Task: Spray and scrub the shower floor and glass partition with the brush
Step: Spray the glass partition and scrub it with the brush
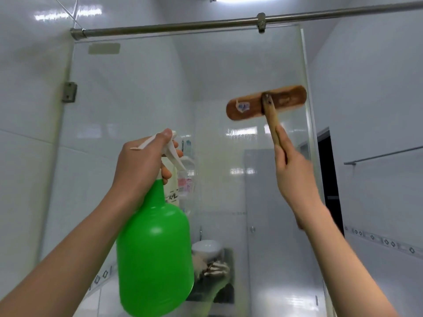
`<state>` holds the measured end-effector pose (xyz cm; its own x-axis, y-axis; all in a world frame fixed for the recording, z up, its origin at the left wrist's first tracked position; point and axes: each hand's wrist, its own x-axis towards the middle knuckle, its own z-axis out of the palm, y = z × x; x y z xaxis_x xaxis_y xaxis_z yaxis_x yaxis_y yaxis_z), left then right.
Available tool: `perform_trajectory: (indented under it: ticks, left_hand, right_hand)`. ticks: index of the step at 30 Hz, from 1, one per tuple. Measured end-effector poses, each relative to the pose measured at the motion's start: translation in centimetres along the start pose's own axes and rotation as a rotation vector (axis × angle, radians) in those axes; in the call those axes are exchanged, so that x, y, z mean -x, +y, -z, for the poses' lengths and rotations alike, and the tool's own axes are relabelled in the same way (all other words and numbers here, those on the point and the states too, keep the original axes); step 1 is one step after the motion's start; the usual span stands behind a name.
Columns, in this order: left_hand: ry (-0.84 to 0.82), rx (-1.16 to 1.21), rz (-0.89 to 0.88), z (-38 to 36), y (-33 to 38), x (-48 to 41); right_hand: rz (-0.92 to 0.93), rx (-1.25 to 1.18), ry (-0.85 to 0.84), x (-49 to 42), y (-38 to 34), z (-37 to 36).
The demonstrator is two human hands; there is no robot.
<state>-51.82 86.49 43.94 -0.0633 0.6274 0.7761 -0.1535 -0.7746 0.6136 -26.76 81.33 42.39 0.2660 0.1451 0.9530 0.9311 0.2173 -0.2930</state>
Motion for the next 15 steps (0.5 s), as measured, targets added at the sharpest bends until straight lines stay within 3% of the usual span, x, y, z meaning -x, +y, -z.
perform_trajectory:
  ticks: [4,11,15]
  left_hand:
    - [-0.01,0.021,0.003,-0.1,-0.2,0.5]
    - [-0.054,-0.003,0.028,-0.8,-0.9,1.8]
    - [-0.03,0.023,0.033,0.2,-1.7,3.3]
  right_hand:
    - [-0.12,0.053,-0.095,12.1,3.3,-0.4]
    - [-0.024,0.03,-0.063,1.4,0.8,0.1]
    - [-0.092,0.07,-0.097,11.6,3.9,-0.7]
